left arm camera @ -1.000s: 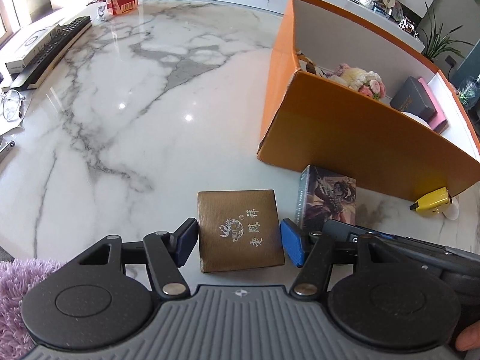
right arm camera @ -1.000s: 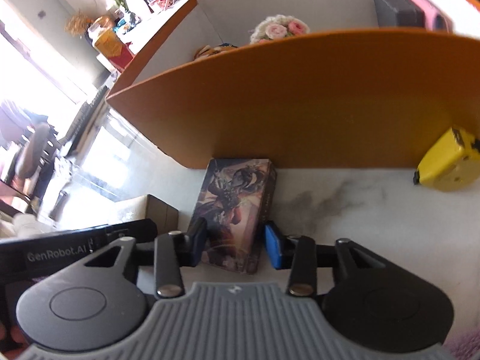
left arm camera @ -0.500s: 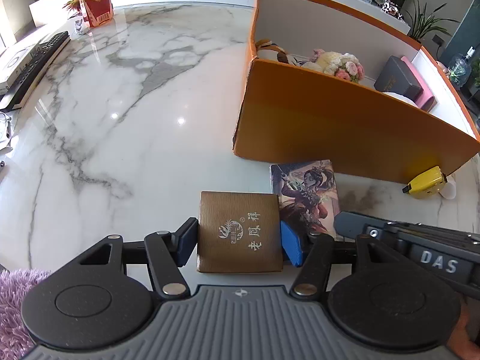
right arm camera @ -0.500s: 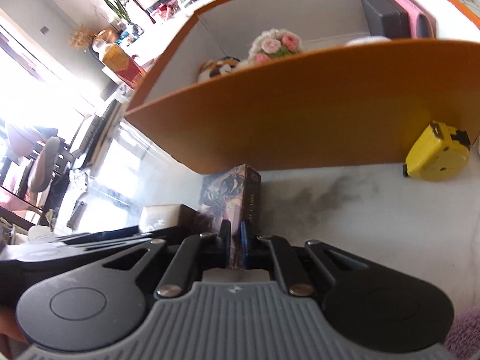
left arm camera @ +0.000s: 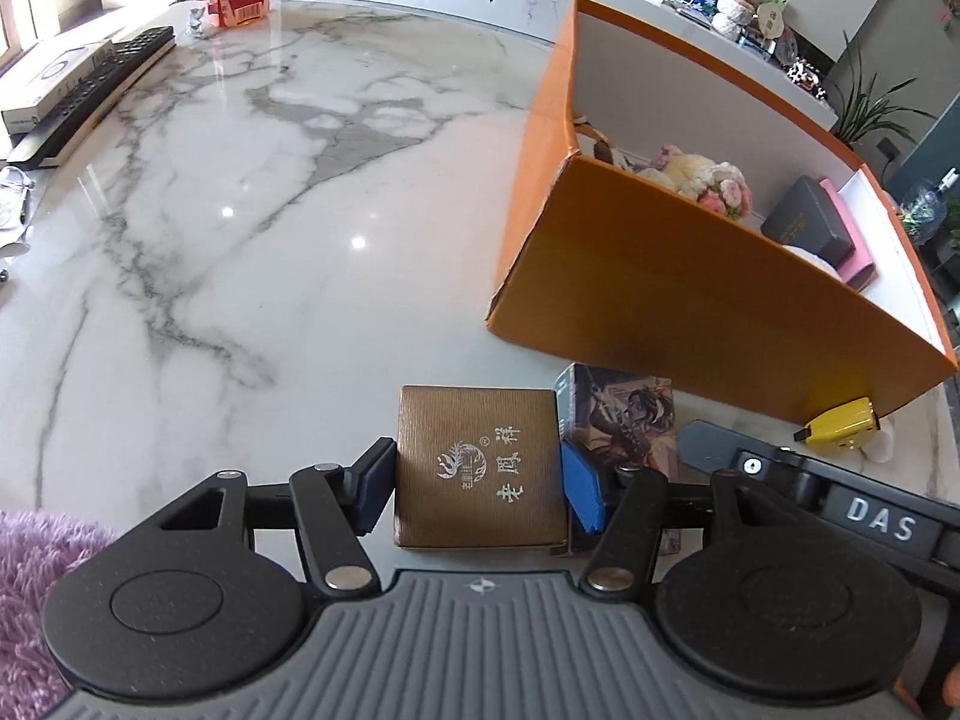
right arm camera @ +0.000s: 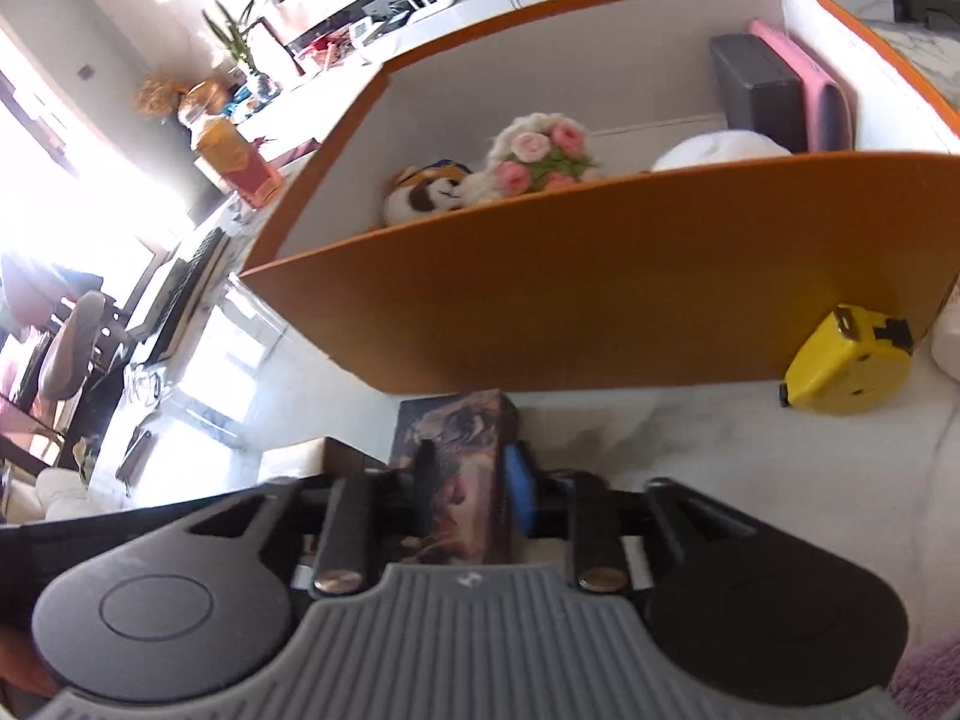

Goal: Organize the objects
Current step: 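Grasp the brown square box with left gripper while right gripper grasps the photo card box, then lift and carry the brown box with left gripper into the box while right carries the photo card, then lower both held boxes beside the black box and open both grippers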

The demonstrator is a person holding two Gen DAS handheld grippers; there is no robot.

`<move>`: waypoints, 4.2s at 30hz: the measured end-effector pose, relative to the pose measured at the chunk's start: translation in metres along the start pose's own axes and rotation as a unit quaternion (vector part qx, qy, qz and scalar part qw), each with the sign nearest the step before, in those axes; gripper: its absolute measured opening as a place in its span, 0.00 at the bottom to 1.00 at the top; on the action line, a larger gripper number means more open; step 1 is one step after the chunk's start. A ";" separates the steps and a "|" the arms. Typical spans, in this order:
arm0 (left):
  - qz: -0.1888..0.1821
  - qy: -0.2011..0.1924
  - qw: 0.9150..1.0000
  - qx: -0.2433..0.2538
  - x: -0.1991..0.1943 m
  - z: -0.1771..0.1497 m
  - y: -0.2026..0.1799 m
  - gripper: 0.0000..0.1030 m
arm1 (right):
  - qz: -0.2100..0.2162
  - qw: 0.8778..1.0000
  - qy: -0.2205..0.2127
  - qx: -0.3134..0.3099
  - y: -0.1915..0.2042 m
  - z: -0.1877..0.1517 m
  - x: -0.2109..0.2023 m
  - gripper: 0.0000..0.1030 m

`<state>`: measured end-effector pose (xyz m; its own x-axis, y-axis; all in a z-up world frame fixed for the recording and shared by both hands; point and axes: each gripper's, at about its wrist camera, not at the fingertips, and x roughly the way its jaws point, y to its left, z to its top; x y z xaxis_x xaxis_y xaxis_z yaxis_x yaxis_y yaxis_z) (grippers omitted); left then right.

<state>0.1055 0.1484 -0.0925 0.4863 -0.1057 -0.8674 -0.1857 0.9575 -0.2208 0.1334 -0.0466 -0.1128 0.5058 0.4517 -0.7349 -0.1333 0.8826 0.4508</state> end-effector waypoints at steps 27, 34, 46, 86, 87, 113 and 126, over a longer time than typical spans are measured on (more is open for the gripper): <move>0.007 -0.004 0.999 0.033 0.003 -0.003 -0.009 0.67 | 0.067 0.997 -0.002 0.039 0.004 0.008 0.000 0.21; -0.016 0.005 1.000 0.025 0.000 -0.008 -0.003 0.67 | 0.089 0.995 0.024 0.034 0.026 0.002 0.010 0.01; -0.012 0.000 1.000 -0.005 -0.004 -0.007 0.007 0.67 | 0.023 0.998 -0.022 -0.059 0.044 0.002 -0.011 0.28; -0.119 -0.076 0.989 0.031 -0.095 0.033 -0.036 0.67 | -0.013 0.990 -0.084 -0.109 0.045 0.029 -0.102 0.24; -0.124 -0.081 0.988 0.036 -0.096 0.041 -0.042 0.67 | -0.012 0.990 -0.091 -0.110 0.043 0.035 -0.109 0.24; -0.167 -0.073 0.980 0.087 0.045 0.164 -0.122 0.67 | -0.123 0.982 -0.087 -0.114 -0.056 0.190 -0.002 0.24; -0.147 -0.034 0.984 0.099 0.085 0.166 -0.140 0.67 | -0.148 0.980 -0.074 -0.112 -0.076 0.187 0.019 0.24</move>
<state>0.3144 0.0500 -0.0613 0.5514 -0.3735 -0.7460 0.1378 0.9227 -0.3601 0.3128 -0.1292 -0.0664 0.6665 0.1628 -0.7275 -0.1370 0.9860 0.0951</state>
